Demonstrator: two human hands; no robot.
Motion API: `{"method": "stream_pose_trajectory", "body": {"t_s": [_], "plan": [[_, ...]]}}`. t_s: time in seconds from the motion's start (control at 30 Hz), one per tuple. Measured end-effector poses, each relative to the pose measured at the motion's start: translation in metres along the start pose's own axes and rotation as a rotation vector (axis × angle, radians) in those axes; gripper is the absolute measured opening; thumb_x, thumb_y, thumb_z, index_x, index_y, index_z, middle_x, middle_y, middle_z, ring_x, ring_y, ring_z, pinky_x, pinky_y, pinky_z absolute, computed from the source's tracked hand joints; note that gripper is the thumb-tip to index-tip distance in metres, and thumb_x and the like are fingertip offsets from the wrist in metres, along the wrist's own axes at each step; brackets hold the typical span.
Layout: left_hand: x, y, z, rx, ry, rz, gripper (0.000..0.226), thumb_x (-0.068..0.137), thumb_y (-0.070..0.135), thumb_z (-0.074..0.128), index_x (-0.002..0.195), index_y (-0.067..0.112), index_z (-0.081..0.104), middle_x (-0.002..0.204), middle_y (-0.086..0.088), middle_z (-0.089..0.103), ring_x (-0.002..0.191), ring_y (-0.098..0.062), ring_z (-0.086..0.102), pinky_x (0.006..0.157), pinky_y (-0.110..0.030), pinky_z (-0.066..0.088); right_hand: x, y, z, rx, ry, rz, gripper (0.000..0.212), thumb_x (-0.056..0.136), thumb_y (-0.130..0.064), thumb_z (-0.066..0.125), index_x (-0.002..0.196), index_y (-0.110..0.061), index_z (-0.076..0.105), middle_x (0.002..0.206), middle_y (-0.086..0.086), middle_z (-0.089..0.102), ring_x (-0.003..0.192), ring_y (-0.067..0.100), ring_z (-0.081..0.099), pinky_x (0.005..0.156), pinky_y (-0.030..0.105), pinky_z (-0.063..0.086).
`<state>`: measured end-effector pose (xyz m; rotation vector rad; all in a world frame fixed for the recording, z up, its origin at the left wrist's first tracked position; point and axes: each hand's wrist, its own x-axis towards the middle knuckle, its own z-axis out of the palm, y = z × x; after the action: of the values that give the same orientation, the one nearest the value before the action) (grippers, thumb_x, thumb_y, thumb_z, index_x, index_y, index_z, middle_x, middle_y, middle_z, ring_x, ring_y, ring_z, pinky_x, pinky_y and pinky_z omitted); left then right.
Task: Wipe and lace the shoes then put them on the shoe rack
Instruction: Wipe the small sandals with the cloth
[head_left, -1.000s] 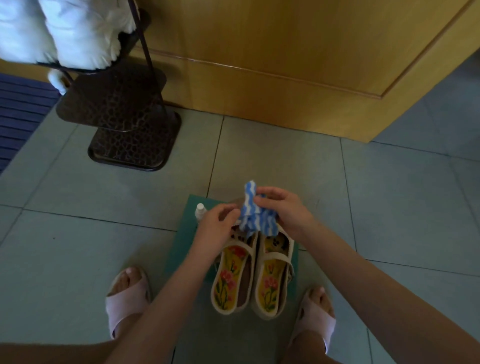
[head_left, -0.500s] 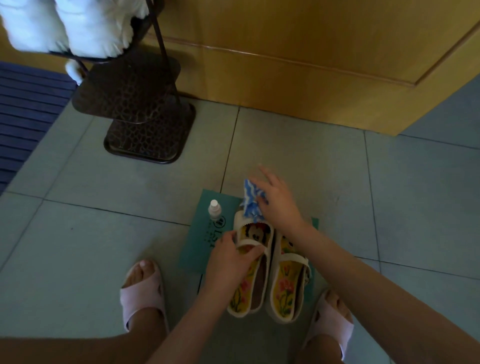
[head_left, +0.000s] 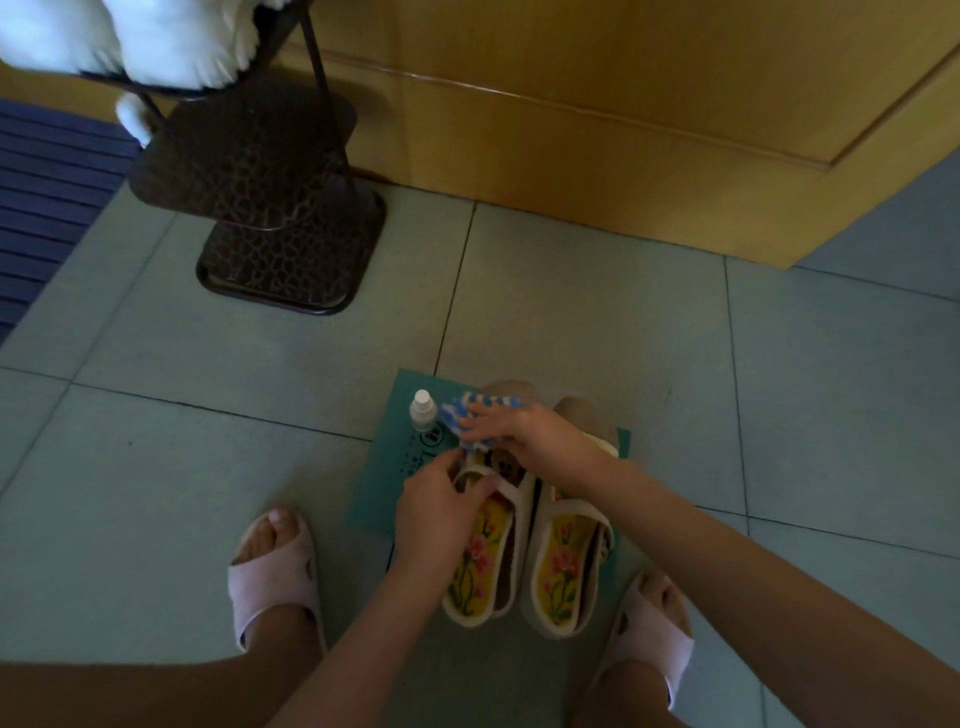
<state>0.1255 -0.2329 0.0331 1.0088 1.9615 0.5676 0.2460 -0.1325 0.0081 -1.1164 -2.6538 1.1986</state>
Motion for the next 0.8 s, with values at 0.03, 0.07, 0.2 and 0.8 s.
{"method": "stream_pose_trajectory", "body": {"t_s": [0.03, 0.07, 0.2, 0.8], "plan": [[0.0, -0.002, 0.0, -0.007, 0.004, 0.004, 0.04, 0.083, 0.034, 0.066, 0.12, 0.019, 0.06, 0.11, -0.001, 0.067, 0.097, -0.016, 0.062, 0.081, -0.031, 0.051, -0.004, 0.001, -0.004, 0.011, -0.007, 0.011, 0.041, 0.085, 0.009, 0.058, 0.121, -0.009, 0.063, 0.141, 0.009, 0.046, 0.136, 0.021, 0.037, 0.11, 0.034, 0.036], [0.0, -0.003, 0.001, -0.014, 0.01, 0.009, 0.039, 0.084, 0.031, 0.065, 0.121, 0.018, 0.061, 0.111, 0.0, 0.067, 0.097, -0.015, 0.062, 0.081, -0.029, 0.05, -0.007, 0.002, -0.009, 0.012, -0.017, 0.022, 0.039, 0.087, 0.006, 0.056, 0.122, -0.011, 0.062, 0.143, 0.008, 0.044, 0.137, 0.018, 0.035, 0.112, 0.031, 0.033], [0.002, -0.009, 0.001, -0.028, 0.008, -0.01, 0.042, 0.084, 0.031, 0.065, 0.125, 0.019, 0.059, 0.114, 0.0, 0.067, 0.101, -0.015, 0.062, 0.087, -0.033, 0.051, -0.018, 0.009, -0.016, -0.039, 0.013, 0.031, 0.04, 0.088, 0.003, 0.056, 0.126, -0.012, 0.059, 0.146, 0.008, 0.039, 0.137, 0.02, 0.035, 0.114, 0.039, 0.03], [0.009, -0.026, -0.002, -0.137, -0.009, 0.017, 0.034, 0.087, 0.02, 0.062, 0.121, 0.017, 0.062, 0.111, -0.003, 0.068, 0.098, -0.014, 0.061, 0.082, -0.026, 0.046, -0.043, -0.043, 0.031, 0.33, 0.588, 0.552, 0.036, 0.094, 0.003, 0.044, 0.121, -0.011, 0.062, 0.135, 0.009, 0.054, 0.126, 0.02, 0.049, 0.101, 0.016, 0.032]]}}
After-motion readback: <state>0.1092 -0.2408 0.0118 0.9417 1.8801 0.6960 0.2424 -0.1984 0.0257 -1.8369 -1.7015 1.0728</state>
